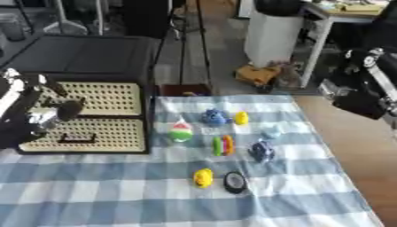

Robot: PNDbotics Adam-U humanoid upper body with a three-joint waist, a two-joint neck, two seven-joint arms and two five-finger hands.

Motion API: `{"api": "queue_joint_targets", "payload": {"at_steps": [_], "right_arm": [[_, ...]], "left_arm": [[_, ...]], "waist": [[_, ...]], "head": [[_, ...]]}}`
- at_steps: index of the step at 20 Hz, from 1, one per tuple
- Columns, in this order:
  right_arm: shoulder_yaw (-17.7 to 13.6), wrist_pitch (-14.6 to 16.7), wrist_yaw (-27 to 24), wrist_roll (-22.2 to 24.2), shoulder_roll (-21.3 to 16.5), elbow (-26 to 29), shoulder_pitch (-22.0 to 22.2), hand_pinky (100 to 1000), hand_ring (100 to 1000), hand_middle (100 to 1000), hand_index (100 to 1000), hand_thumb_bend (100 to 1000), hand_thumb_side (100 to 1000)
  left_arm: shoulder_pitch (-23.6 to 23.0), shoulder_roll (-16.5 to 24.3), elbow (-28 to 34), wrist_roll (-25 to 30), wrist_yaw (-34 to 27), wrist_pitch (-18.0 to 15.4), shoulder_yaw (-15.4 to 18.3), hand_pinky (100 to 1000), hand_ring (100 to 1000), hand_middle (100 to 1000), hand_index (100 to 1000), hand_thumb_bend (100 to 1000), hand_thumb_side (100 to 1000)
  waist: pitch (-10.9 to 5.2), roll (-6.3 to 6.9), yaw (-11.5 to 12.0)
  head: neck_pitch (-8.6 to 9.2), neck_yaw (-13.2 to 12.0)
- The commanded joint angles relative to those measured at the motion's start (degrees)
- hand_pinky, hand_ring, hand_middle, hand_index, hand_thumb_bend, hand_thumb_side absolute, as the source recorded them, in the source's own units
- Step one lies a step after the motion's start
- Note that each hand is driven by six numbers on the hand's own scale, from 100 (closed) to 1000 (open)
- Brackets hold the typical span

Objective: Pick up objects from table and place into drawer.

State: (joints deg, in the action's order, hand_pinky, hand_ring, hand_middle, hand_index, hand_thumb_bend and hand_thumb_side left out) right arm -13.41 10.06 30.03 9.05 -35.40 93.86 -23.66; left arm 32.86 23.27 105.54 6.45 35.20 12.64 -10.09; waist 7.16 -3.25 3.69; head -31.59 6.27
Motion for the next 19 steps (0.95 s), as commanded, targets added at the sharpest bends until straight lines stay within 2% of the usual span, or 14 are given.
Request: {"api": "queue_joint_targets", "payload": {"at_steps": [1, 7, 13, 19], "right_arm": [[-0.93, 0.05, -0.8, -0.12, -0.98, 0.68, -0.48, 135, 184, 439, 717, 257, 668], [-0.89, 0.21, -1.55, -0.29, -0.7, 1.09, -0.34, 133, 182, 432, 717, 254, 667], [-0.93, 0.23, -2.66, -0.31, -0.3, 1.77, -0.17, 132, 180, 424, 717, 252, 666], [-0.74, 0.3, -3.13, -0.22, 0.2, 2.61, -0.27, 132, 180, 420, 719, 250, 667]], "left_arm": [[-0.03, 1.38, 2.93, -4.5, -4.7, 0.61, 1.86, 100, 100, 100, 577, 870, 1000], [-2.01, 1.75, 4.31, -9.96, -11.3, 0.21, 2.61, 100, 100, 100, 603, 884, 1000], [-2.9, 1.9, 4.24, -10.17, -12.23, -0.08, 2.79, 100, 100, 100, 609, 857, 1000], [-2.99, 1.66, 4.6, -10.15, -12.3, -0.19, 2.89, 100, 100, 100, 611, 855, 1000]], "waist": [[-0.61, 0.21, 0.1], [-0.35, 0.31, 0.17], [0.02, 0.49, 0.44], [0.18, 0.63, 0.52]], "head": [[0.0, 0.21], [-0.1, 0.16], [-0.18, -0.15], [-0.09, -2.09]]}}
